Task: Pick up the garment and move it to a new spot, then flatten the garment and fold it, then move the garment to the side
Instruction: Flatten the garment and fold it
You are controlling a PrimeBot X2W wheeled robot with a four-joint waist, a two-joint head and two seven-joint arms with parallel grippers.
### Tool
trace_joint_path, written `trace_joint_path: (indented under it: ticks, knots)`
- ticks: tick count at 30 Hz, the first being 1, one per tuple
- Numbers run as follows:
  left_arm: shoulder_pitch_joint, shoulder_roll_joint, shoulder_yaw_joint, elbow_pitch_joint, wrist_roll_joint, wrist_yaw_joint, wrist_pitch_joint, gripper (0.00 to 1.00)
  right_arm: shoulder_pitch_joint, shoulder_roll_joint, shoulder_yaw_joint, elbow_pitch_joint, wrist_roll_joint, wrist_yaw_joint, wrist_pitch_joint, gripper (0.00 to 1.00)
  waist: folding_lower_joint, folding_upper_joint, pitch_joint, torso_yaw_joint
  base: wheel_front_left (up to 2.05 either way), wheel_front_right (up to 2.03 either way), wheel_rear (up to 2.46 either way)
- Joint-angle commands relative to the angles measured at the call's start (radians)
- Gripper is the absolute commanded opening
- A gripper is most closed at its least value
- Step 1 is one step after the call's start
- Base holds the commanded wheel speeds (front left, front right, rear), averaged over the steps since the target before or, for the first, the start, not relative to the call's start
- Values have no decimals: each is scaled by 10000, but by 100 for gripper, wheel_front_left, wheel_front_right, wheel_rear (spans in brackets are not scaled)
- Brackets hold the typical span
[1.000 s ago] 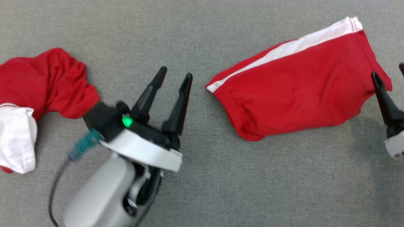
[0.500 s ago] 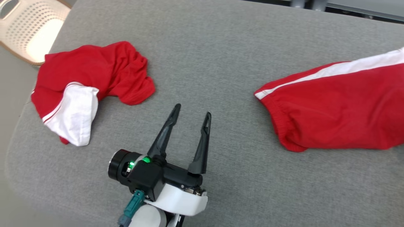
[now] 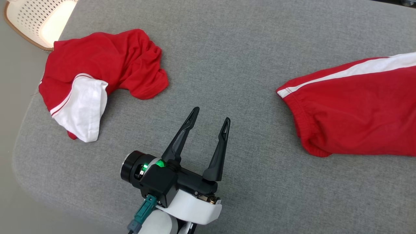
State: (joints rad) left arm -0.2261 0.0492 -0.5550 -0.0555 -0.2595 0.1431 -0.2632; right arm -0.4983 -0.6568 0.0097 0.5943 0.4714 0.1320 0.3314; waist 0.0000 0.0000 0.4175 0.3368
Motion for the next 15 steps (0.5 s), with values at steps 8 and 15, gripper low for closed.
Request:
trace_joint_path:
  ticks: [8, 15]
  knots:
    - [-140, 29, 195, 50, 45, 96, -20, 100, 715, 136, 570, -727, 842, -25, 643, 0, 0, 0, -152, -742, 0, 0, 0]
    - [78, 32, 502, 90, 286, 32, -20, 100, 1732, -14, -224, -1470, 504, -25, -489, 0, 0, 0, -500, -1867, 0, 0, 0]
